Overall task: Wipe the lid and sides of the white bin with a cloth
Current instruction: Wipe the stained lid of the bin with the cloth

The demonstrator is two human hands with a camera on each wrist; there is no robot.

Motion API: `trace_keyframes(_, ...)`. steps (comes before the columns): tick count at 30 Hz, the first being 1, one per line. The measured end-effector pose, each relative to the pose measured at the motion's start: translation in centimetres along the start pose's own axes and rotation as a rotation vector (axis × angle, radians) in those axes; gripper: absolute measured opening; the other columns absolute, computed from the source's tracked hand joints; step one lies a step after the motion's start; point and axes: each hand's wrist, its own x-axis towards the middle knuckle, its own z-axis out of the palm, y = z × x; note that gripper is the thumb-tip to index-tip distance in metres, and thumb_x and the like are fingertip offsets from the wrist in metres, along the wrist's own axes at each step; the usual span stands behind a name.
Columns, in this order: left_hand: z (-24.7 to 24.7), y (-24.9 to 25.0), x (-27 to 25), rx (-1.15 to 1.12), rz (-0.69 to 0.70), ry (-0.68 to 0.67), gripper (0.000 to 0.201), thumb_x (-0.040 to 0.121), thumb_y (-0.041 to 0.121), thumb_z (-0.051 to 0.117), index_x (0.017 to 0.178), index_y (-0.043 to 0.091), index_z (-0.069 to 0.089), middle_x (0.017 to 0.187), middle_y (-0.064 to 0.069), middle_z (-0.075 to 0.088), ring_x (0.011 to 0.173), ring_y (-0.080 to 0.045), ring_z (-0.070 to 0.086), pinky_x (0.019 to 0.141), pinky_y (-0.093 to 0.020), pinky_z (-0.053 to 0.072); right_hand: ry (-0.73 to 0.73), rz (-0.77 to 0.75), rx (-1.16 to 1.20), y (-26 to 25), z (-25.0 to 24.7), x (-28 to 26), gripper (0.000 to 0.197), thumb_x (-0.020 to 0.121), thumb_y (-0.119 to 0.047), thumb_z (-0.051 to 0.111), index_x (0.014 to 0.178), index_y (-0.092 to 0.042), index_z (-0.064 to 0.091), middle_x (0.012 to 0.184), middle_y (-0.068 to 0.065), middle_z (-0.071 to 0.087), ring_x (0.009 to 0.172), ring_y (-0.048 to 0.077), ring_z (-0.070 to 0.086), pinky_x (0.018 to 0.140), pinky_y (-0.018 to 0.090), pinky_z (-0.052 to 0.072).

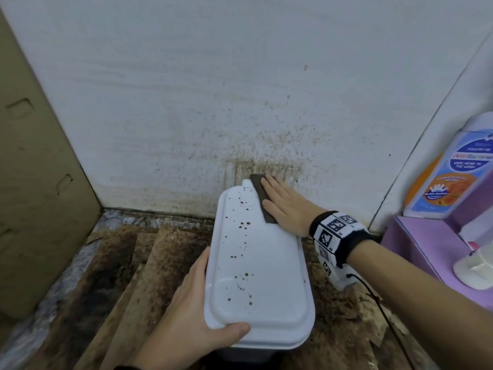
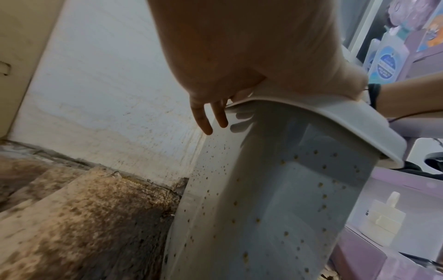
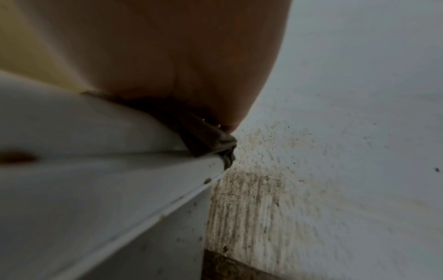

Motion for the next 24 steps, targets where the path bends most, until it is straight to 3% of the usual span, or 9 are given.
trace_keyframes(3,-0.4,0.2,0.0,0.104,0.001,-0.013,0.129,0.06,0.075,0.082,0.152,0.061,-0.007,0.158,0.041,0.011,0.149,0.002,0.019,0.119,-0.051,0.031,0.051,-0.026,-0.034,-0.3,0.9,-1.0,0.057,0.111,-0.03,0.015,0.159,-0.005,-0.004,0.166,0.004,-0.012,0.155,0.021,-0.016,0.119,0.025,-0.019)
trace_keyframes(6,-0.5,0.4,-0.1,0.128,-0.023,-0.007,0.129,0.06,0.074,0.082,0.151,0.062,-0.008,0.156,0.044,0.009,0.15,0.002,0.019,0.119,-0.05,0.03,0.014,0.01,0.037,-1.0,1.9,-3.4,0.061,0.11,-0.038,0.012,0.159,-0.01,-0.011,0.163,-0.003,-0.023,0.149,0.01,-0.027,0.121,0.027,-0.018)
trace_keyframes(9,-0.3,0.3,-0.2,0.106,-0.028,-0.006,0.129,0.061,0.073,0.083,0.153,0.06,-0.007,0.158,0.042,0.01,0.151,0.0,0.019,0.12,-0.051,0.03,0.004,0.03,0.136,-2.7,2.5,-7.1,0.063,0.107,-0.047,0.009,0.159,-0.019,-0.014,0.164,-0.007,-0.027,0.146,0.008,-0.034,0.122,0.028,-0.016)
trace_keyframes(13,-0.2,0.0,-0.2,0.064,-0.042,-0.01,0.129,0.061,0.075,0.083,0.152,0.062,-0.007,0.159,0.041,0.011,0.151,0.0,0.019,0.12,-0.052,0.03,0.099,-0.008,0.197,-5.6,4.2,-12.4,0.079,0.091,-0.067,-0.016,0.158,-0.026,-0.015,0.164,-0.014,-0.029,0.146,0.003,-0.035,0.127,0.034,-0.007)
trace_keyframes(17,0.1,-0.1,-0.3,0.032,-0.051,0.0,0.129,0.061,0.07,0.086,0.152,0.061,-0.004,0.159,0.038,0.017,0.151,0.0,0.022,0.12,-0.05,0.032,0.135,0.084,0.386,-8.7,6.0,-15.9,0.071,0.092,-0.069,-0.007,0.153,-0.036,-0.017,0.157,-0.03,-0.034,0.142,-0.004,-0.037,0.124,0.026,-0.011)
trace_keyframes(21,0.3,-0.1,-0.4,-0.012,-0.043,0.006,0.127,0.064,0.062,0.089,0.154,0.059,0.001,0.16,0.034,0.023,0.15,-0.001,0.026,0.119,-0.049,0.034,0.154,0.126,0.374,-9.4,7.5,-16.4,0.084,0.077,-0.082,-0.021,0.15,-0.039,-0.021,0.152,-0.031,-0.04,0.141,-0.002,-0.041,0.124,0.028,-0.011)
trace_keyframes(24,0.2,0.1,-0.3,-0.071,-0.031,-0.006,0.124,0.065,0.057,0.091,0.153,0.062,0.004,0.158,0.034,0.027,0.147,0.002,0.031,0.116,-0.047,0.039,0.181,0.118,0.434,-9.2,6.9,-16.1,0.08,0.084,-0.081,-0.007,0.152,-0.041,-0.015,0.153,-0.031,-0.04,0.143,-0.004,-0.036,0.124,0.026,-0.008)
